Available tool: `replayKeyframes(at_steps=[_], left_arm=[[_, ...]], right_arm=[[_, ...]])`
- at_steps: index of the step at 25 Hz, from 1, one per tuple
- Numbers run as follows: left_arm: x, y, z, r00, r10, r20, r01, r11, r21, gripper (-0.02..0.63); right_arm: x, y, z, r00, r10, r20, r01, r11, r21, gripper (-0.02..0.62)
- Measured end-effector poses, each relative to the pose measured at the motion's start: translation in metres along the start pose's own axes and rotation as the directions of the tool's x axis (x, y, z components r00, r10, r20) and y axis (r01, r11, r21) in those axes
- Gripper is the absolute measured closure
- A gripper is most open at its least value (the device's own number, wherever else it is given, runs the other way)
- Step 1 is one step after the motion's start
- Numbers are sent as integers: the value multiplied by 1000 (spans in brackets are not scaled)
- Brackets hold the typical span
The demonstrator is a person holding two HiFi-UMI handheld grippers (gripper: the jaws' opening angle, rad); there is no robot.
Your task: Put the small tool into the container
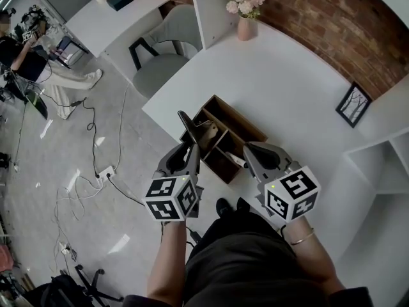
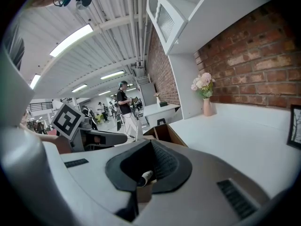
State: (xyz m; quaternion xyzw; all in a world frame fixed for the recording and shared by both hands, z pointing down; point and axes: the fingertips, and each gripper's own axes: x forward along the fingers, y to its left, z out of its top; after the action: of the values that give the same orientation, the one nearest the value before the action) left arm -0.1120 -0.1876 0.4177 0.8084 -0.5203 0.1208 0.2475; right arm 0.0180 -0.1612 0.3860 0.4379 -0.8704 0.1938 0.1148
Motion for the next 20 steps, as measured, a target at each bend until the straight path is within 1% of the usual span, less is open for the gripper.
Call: replayKeyframes(at_steps=[4,10,12,20], left_arm=[[-10,-15,4,1000,-10,17,10,999,34,534],[-18,-26,8,999,-24,34,22,999,48,539],[-21,-27,8,999,-22,39,20,998,55,555],[-32,-28,6,999,-21,49,19,999,43,571]], right_arm=[[-5,3,4,1000,4,17,-4,1000,-14,591],[-10,3,6,1000,-4,30,5,999,-38,591],[-12,2,7,999,-12,35,14,999,-37,591],[-17,4,6,999,-22,38,23,999,-36,591]])
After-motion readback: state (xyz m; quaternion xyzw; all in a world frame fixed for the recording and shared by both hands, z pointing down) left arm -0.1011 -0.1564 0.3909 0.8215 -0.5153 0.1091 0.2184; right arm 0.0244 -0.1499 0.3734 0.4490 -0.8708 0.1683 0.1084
